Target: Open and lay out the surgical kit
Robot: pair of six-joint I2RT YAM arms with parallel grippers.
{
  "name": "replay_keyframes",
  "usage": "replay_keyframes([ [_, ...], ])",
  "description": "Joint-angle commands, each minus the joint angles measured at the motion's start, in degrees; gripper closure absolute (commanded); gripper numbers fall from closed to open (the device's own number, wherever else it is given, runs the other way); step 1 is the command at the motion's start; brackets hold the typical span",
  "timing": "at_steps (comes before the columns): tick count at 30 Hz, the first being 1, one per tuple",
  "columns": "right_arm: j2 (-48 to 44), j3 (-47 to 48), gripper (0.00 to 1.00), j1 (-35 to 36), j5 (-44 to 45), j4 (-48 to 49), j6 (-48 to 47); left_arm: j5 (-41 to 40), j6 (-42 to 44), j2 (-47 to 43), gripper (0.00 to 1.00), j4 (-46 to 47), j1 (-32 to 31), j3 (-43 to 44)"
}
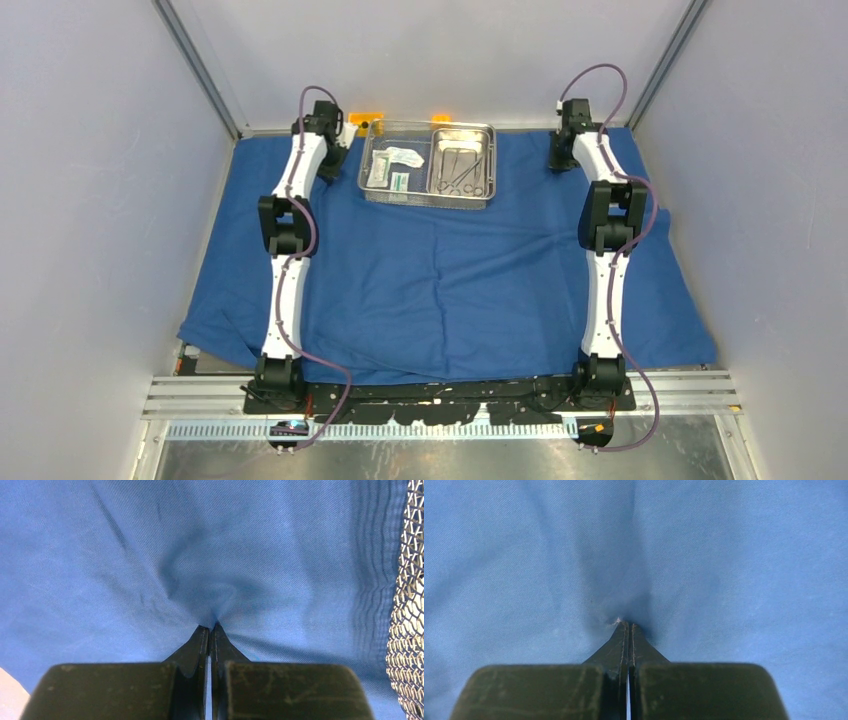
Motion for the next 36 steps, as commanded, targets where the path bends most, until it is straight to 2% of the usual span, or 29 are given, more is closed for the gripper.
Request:
replay_keyframes([
  [1, 2.0, 0.3, 1.00, -1.4, 4.4, -0.4, -0.9, -10.6, 4.4, 4.0, 1.00, 11.3, 3.6, -1.4],
  [13, -2.2, -3.7, 1.00, -4.2, 2.7, -0.6, -1.1, -12.1, 7.1, -6.6, 1.00, 11.2, 4.0, -20.0],
  [19, -5.4, -5.4, 0.99, -5.8, 0.3, -0.8, -1.1, -13.4, 7.6, -5.7, 1.00, 7.0, 4.3, -17.4],
  [21, -7.3, -6.2, 0.97, -6.2, -1.6, -0.9, -2.5, -14.1, 7.4, -5.5, 0.94, 6.5, 4.3, -16.3],
  [27, -15.0, -10.2, 0.79, -7.5, -5.3, -0.8, -5.3, -15.1, 7.4, -8.0, 0.65, 6.3, 7.6, -16.2],
  [33, -25.6, -20.2, 0.64, -8.4, -6.4, 1.2, -10.0, -13.3, 7.4, -13.4, 0.37, 8.1, 10.5, -20.5],
  [36, -31.1, -27.7, 0.57, -9.3, -7.5, 1.6, -12.5, -12.1, 7.7, -18.0, 0.33, 9.8, 11.3, -25.4],
])
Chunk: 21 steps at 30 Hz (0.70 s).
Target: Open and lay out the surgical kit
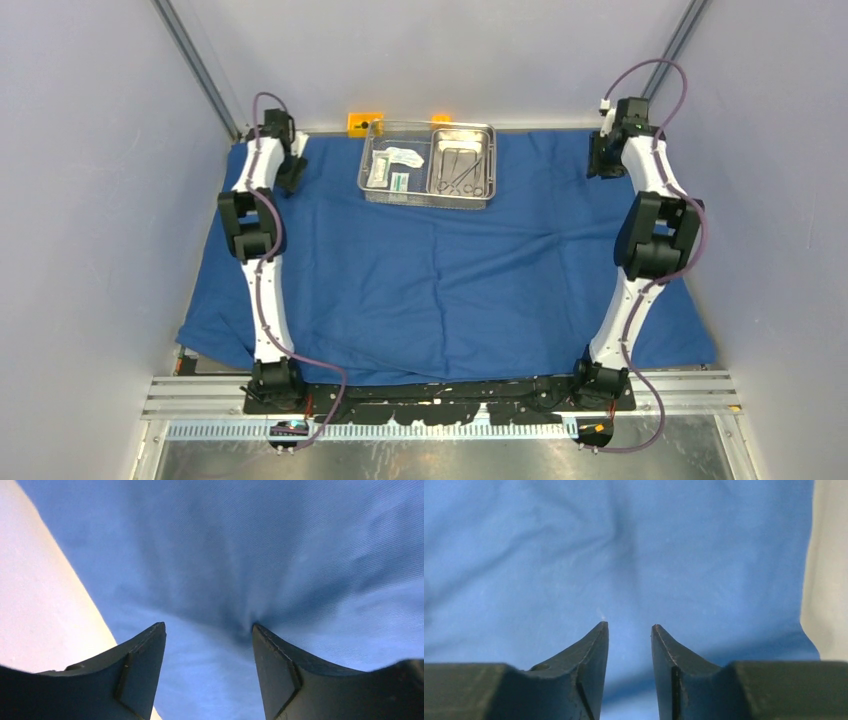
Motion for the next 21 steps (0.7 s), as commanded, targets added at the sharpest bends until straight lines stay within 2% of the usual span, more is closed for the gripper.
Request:
replay_keyframes([
  [1, -11.8, -9.1, 0.54, -1.4, -2.5, 1.7, -5.9, -1.5, 1.6, -8.9, 0.33, 0.6, 2.6, -7.8],
  [3, -16.2, -14.3, 0.48, -2.7, -3.0, 0.7, -8.4, 0.6, 2.2, -14.1, 0.31, 3.4, 3.1, -14.5],
  [6, -21.6, -21.1, 0.32, -5.9, -4.7, -2.0, -12.5, 3.6, 3.9, -22.7, 0.13, 8.4, 3.2, -26.3],
  [8, -24.6, -25.1, 0.27, -8.2, -5.5, -4.6, -15.9, 6.3, 5.3, -28.4, 0.08, 10.5, 3.2, -33.9],
  [12, -30.1, -33.7, 0.26, -10.1, -3.8, -7.0, -21.3, 10.3, 8.3, -37.2, 0.04, 11.9, 3.2, -46.3],
  [15, -34.1, -40.0, 0.26, -11.4, -2.7, -7.4, -24.3, 10.3, 11.7, -41.9, 0.04, 12.3, 3.4, -54.7],
  [21, -38.6, -50.4, 0.27, -13.2, 0.1, -8.2, -30.1, 9.6, 17.6, -47.3, 0.03, 11.8, 6.4, -67.9],
])
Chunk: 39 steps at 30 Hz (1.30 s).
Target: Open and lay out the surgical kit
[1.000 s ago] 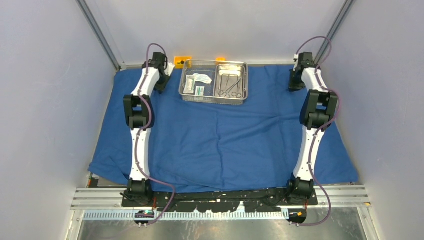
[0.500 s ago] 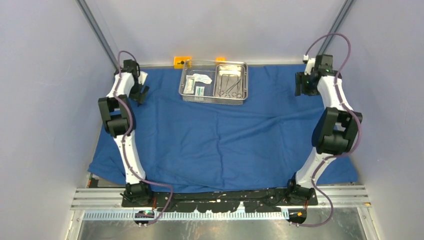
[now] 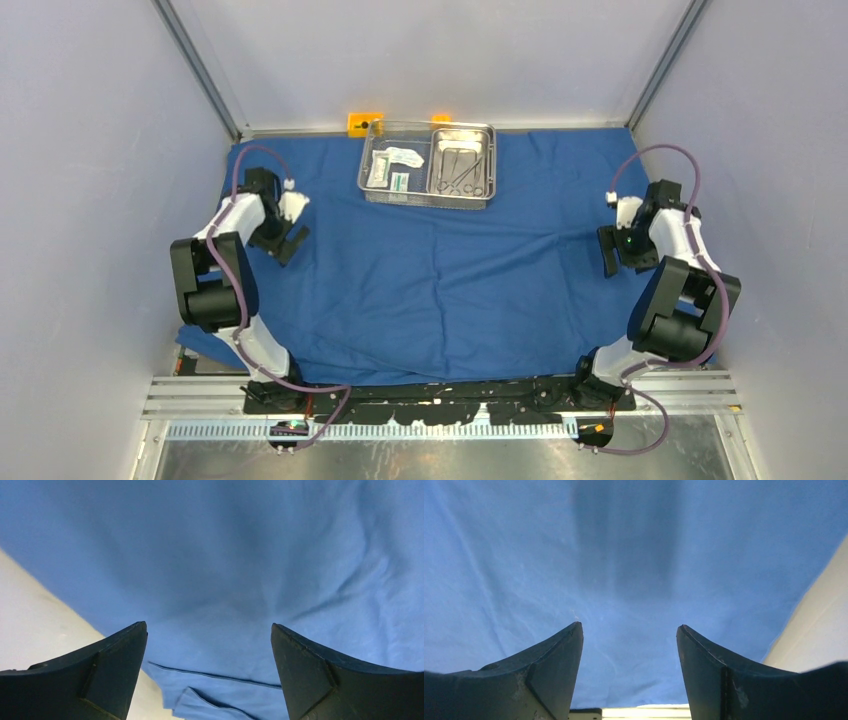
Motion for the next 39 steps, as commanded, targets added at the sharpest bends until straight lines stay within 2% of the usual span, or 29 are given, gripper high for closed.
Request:
replay_keyframes([
  [1, -4.5, -5.8, 0.27, -1.2, 2.5, -0.9, -6.9, 1.0, 6.2, -3.2, 0.04, 0.2, 3.1, -6.9],
  [7, -9.1, -13.8, 0.28, -2.2, 7.2, -3.0, -12.1, -0.3, 11.6, -8.8, 0.04, -0.3, 6.7, -15.8],
  [14, -13.2, -18.1, 0.31, -2.8, 11.4, -8.4, -17.0, -7.3, 17.7, -16.2, 0.04, 3.4, 7.2, -27.8],
  [21, -15.2, -22.0, 0.36, -2.9, 13.5, -12.2, -19.6, -11.8, 18.7, -21.7, 0.04, 4.5, 7.3, -30.8],
  [25, -18.5, -22.6, 0.38, -3.0, 13.3, -13.7, -20.6, -12.9, 19.2, -24.7, 0.04, 3.4, 7.3, -29.0],
  [30, -24.7, -13.6, 0.35, -3.3, 1.1, -16.4, -17.0, -5.1, 13.3, -26.2, 0.04, -0.8, 7.4, -19.8],
  [34, -23.4, -8.9, 0.32, -3.3, -3.4, -8.9, -10.4, 2.7, 6.0, -25.6, 0.02, -1.2, 7.4, -12.8],
  [39, -13.9, -7.3, 0.32, -3.3, -2.5, 5.1, -3.8, 8.9, 2.5, -23.1, 0.01, -1.1, 7.3, -11.2],
])
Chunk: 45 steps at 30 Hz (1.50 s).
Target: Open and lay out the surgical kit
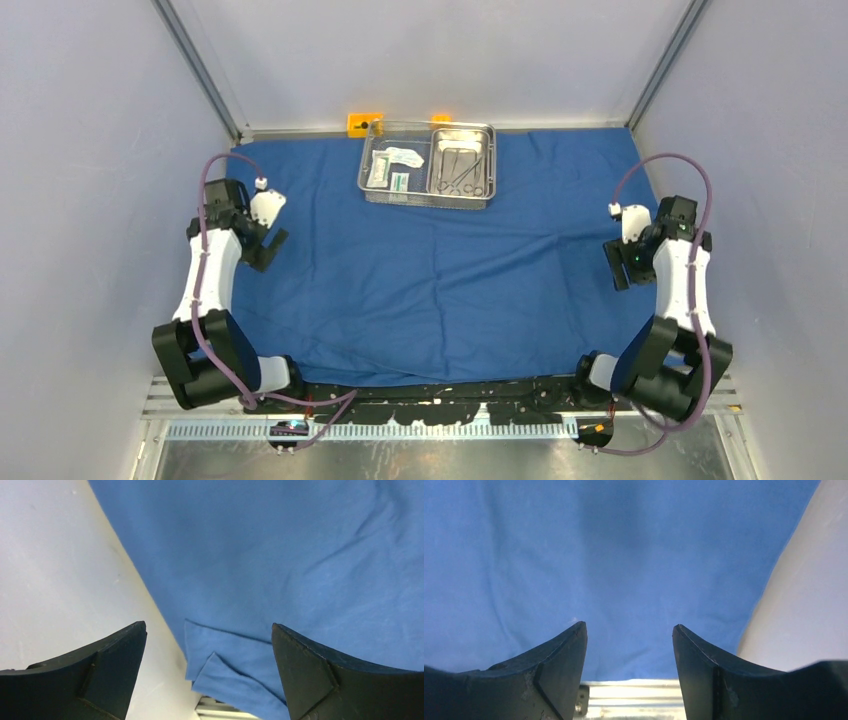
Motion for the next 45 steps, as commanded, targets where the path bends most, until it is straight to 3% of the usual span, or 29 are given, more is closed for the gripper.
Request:
replay_keyframes([
  [1, 8.7, 1.8, 0.32, -0.3, -1.7, 13.9, 7.7, 8.2, -5.2, 1.7, 0.01, -0.8, 0.4, 0.3],
  [5, 16.6, 2.7, 0.32, -1.7, -4.0, 19.7, 9.4, 8.9, -4.9, 2.5, 0.01, 2.7, 0.4, -4.3],
  [10, 22.5, 2.5, 0.32, -4.1, -5.5, 19.9, 7.2, 9.1, -3.7, 2.7, 0.01, 5.1, 0.3, -8.5],
  [26, 18.4, -13.5, 0.35, -10.5, 3.6, 16.7, -9.8, -2.3, 4.8, 2.4, 0.02, 10.8, 0.3, -15.1],
  [36, 11.3, -18.0, 0.35, -13.6, 6.5, 14.2, -13.3, -2.3, 12.0, -1.2, 0.02, 1.3, 0.3, -16.2],
  [42, 7.3, -13.0, 0.35, -13.6, 1.2, 7.0, -11.7, 2.4, 15.7, -2.0, 0.04, -11.3, 0.3, -15.2],
  [45, 7.0, -7.9, 0.35, -13.6, -3.1, 3.3, -9.9, 4.3, 16.0, -1.9, 0.05, -12.9, 0.3, -16.1],
])
